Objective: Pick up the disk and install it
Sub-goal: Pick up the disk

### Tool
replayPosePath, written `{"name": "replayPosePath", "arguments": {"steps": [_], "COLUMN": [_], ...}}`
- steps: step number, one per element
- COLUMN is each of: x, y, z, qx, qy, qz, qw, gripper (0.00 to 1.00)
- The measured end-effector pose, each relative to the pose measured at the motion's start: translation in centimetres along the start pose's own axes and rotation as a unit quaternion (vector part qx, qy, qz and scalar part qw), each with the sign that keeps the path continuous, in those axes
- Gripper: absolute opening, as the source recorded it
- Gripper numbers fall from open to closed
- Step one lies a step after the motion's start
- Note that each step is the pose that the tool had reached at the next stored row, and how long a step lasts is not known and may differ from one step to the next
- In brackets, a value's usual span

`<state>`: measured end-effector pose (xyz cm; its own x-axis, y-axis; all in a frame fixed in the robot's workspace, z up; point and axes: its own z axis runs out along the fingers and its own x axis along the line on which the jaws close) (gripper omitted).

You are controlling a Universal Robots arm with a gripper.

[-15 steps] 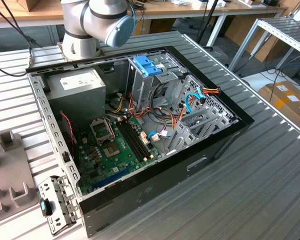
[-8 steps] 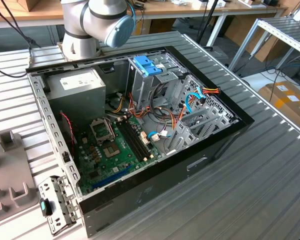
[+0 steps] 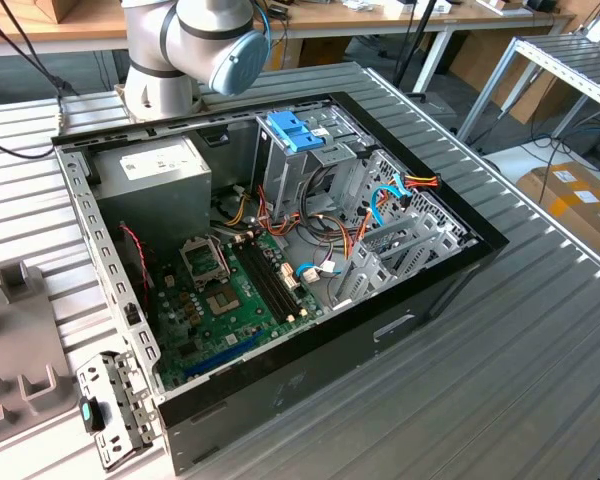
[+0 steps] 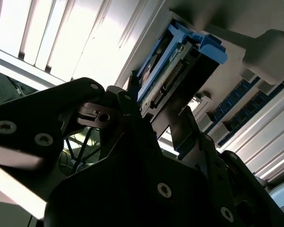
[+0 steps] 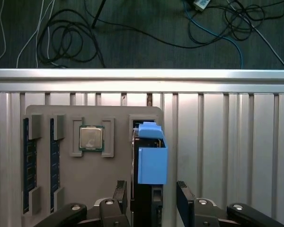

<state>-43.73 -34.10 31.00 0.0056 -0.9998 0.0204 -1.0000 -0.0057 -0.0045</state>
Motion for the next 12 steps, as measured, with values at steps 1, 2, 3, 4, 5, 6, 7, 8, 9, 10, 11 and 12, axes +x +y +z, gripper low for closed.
{"name": "replayPosePath", "arguments": {"steps": [1, 2, 3, 4, 5, 6, 7, 8, 9, 10, 11, 12], "x": [0.00, -0.01, -0.01, -0.01, -0.01, -0.01, -0.01, -0.01, -0.01, -0.01, -0.01, -0.01], "y": [0.01, 0.01, 0.01, 0.02, 0.02, 0.02, 0.03, 0.03, 0.03, 0.03, 0.03, 0.03], "z": [0.15, 0.23, 0.33, 0.33, 0.33, 0.34, 0.35, 0.36, 0.46, 0.51, 0.51, 0.51], "qx": [0.0000, 0.0000, 0.0000, -0.0001, -0.0001, -0.0001, 0.0000, 0.0000, 0.0003, 0.0000, 0.0000, 0.0000], "qy": [0.0000, 0.0000, 0.0000, 0.0000, 0.0001, 0.0001, 0.0000, 0.0000, -0.0001, 0.0000, 0.0000, 0.0000], "qz": [-0.001, -0.002, -0.002, -0.002, -0.002, -0.002, -0.002, -0.002, -0.002, -0.002, -0.002, -0.002], "qw": [1.00000, 1.00000, 1.00000, 1.00000, 1.00000, 1.00000, 1.00000, 1.00000, 1.00000, 1.00000, 1.00000, 1.00000], "gripper": [0.54, 0.54, 0.54, 0.54, 0.54, 0.54, 0.54, 0.54, 0.54, 0.54, 0.54, 0.54]}}
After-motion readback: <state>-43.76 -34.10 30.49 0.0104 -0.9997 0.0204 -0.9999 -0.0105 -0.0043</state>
